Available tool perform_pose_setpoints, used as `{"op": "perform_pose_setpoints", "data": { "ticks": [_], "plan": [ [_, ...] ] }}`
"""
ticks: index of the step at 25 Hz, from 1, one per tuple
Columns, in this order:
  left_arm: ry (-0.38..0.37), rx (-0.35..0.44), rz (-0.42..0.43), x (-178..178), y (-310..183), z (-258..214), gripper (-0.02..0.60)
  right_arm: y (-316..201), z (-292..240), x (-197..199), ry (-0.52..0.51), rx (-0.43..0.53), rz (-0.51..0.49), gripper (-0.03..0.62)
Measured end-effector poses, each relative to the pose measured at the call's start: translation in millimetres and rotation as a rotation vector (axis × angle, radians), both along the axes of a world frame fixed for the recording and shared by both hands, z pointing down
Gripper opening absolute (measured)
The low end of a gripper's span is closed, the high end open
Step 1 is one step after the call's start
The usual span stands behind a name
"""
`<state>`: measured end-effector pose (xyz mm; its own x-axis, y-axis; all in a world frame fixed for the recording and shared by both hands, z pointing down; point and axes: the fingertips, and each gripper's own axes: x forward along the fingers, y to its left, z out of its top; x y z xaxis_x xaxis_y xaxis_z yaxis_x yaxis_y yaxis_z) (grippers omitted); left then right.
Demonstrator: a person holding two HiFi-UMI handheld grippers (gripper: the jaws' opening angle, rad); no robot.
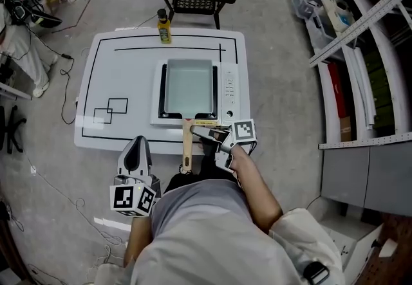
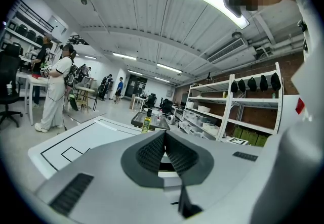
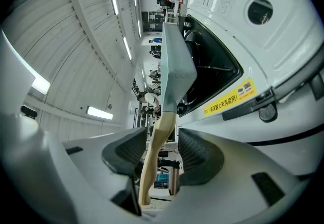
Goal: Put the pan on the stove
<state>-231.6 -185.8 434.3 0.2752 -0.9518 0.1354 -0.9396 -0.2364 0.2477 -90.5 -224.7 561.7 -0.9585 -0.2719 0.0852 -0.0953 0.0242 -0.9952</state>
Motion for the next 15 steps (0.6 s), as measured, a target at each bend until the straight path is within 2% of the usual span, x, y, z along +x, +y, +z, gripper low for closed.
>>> {"op": "perform_pose_setpoints", "data": {
  "ticks": [4, 10, 13, 15],
  "plan": [
    [-0.001, -0.008, 0.01, 1.5, 1.8, -0.2, 0.002, 3.0, -2.8, 8.1, 0.051, 0.033, 0.029, 0.183],
    [0.001, -0.005, 0.025, 3.3, 5.8, 2.2, 0.002, 7.7, -12.7, 18.3, 0.068, 0.065, 0.085, 0.183],
    [0.006, -0.003, 0.033, 3.4, 8.8, 3.0, 0.002, 9.5, -21.0, 20.0, 0.093, 0.126, 0.095, 0.183],
    [0.011, -0.005, 0.041, 3.8, 11.3, 4.6, 0.002, 11.3, -25.2, 24.3, 0.149, 0.182, 0.098, 0.181]
  ]
}}
